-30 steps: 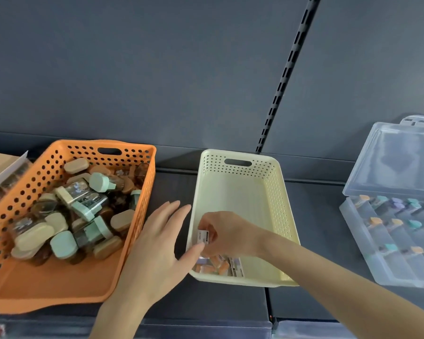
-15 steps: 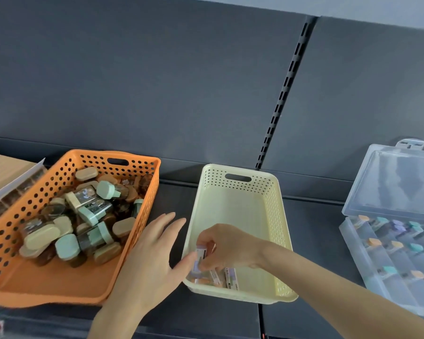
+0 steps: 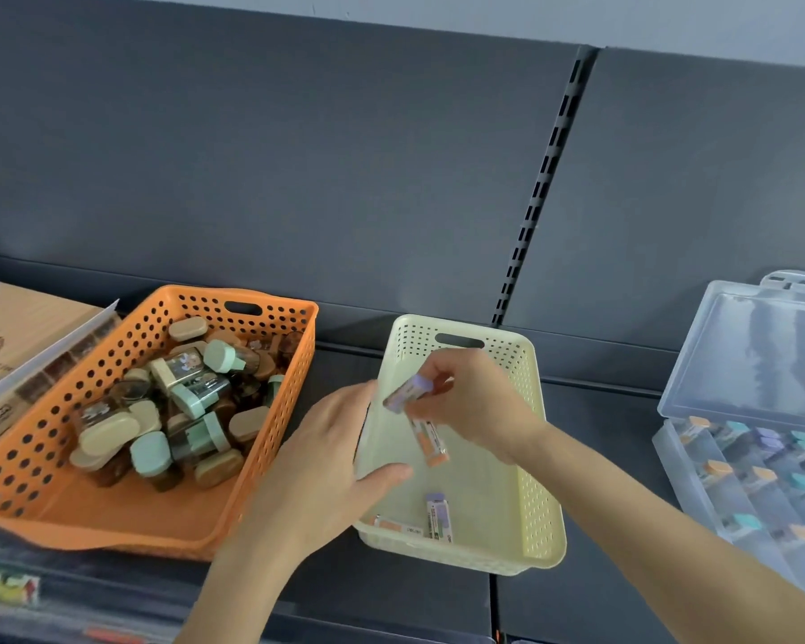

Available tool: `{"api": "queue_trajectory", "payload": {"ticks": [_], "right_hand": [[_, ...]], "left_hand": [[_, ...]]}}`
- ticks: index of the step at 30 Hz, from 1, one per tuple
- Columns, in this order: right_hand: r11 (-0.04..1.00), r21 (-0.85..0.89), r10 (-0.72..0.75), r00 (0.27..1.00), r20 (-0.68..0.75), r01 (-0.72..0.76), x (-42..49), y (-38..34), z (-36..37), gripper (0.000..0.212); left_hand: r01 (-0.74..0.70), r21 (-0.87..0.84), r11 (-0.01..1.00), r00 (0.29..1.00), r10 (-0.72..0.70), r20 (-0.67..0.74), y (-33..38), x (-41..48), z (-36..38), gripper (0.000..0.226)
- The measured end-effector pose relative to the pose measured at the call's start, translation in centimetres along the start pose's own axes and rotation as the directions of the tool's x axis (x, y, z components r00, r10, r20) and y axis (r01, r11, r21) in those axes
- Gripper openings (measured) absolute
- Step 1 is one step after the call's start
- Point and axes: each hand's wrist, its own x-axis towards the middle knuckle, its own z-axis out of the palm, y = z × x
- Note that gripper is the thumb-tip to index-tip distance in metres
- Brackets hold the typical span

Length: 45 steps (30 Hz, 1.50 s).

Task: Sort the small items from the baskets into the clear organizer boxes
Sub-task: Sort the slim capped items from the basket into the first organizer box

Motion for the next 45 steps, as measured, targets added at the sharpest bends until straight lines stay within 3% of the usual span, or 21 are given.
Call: {"api": "queue_trajectory", "payload": {"ticks": [5, 9, 18, 27, 31, 33, 35, 38, 40, 45], "right_hand": [[0.934, 0.332, 0.155, 0.987, -0.035, -0.134, -0.4, -0.1, 0.0, 0.026], [0.845, 0.504, 0.213, 0.977, -0.016, -0.176, -1.0, 0.4, -0.8, 0.031], [0.884, 0.435, 0.169, 0.985, 0.037, -0.168, -2.0, 1.2, -2.1, 0.014], [0.934, 0.346, 0.082, 0.996, 0.03, -0.087, -2.4, 1.6, -2.3, 0.008], [0.887, 0.44, 0.132, 0.99, 0.054, -0.142, -2.3, 1.8, -2.5, 0.009], [0.935, 0.321, 0.14, 0.988, 0.061, -0.152, -2.2, 2.2, -2.4, 0.007], [0.993, -0.027, 0.116, 0.98, 0.162, -0.113, -2.3, 2.7, -1.7, 0.01], [0.884, -0.457, 0.118, 0.893, 0.434, 0.105, -2.6, 3.0, 0.5, 0.038], [0.821, -0.531, 0.124, 0.844, 0.521, 0.207, -2.5, 2.9, 2.1, 0.05], [0.784, -0.549, 0.073, 0.836, 0.543, 0.289, -2.2, 2.7, 4.2, 0.047]], "left_hand": [[0.012, -0.036, 0.999, 1.0, -0.011, 0.014, 2.4, 2.0, 1.2, 0.101], [-0.017, -0.028, 0.999, 0.999, 0.018, 0.045, 3.0, 2.6, 2.1, 0.083], [0.03, -0.112, 0.993, 1.0, -0.028, 0.012, 3.4, 2.9, 2.8, 0.029], [0.008, -0.195, 0.981, 1.0, -0.004, 0.019, 3.8, 2.9, 2.5, 0.041], [0.033, -0.204, 0.978, 0.998, -0.042, -0.04, 3.4, 2.4, 2.3, 0.034], [0.068, -0.203, 0.977, 0.991, -0.089, -0.098, 2.9, 2.2, 2.0, 0.032], [0.092, -0.203, 0.975, 0.978, -0.127, -0.163, 2.4, 2.1, 1.6, 0.027], [0.125, -0.217, 0.968, 0.96, -0.173, -0.22, 2.0, 1.8, 1.1, 0.024], [0.142, -0.223, 0.964, 0.954, -0.194, -0.231, 1.6, 1.6, 1.1, 0.024], [0.156, -0.256, 0.954, 0.955, -0.213, -0.209, 0.9, 1.2, 1.2, 0.025]]}}
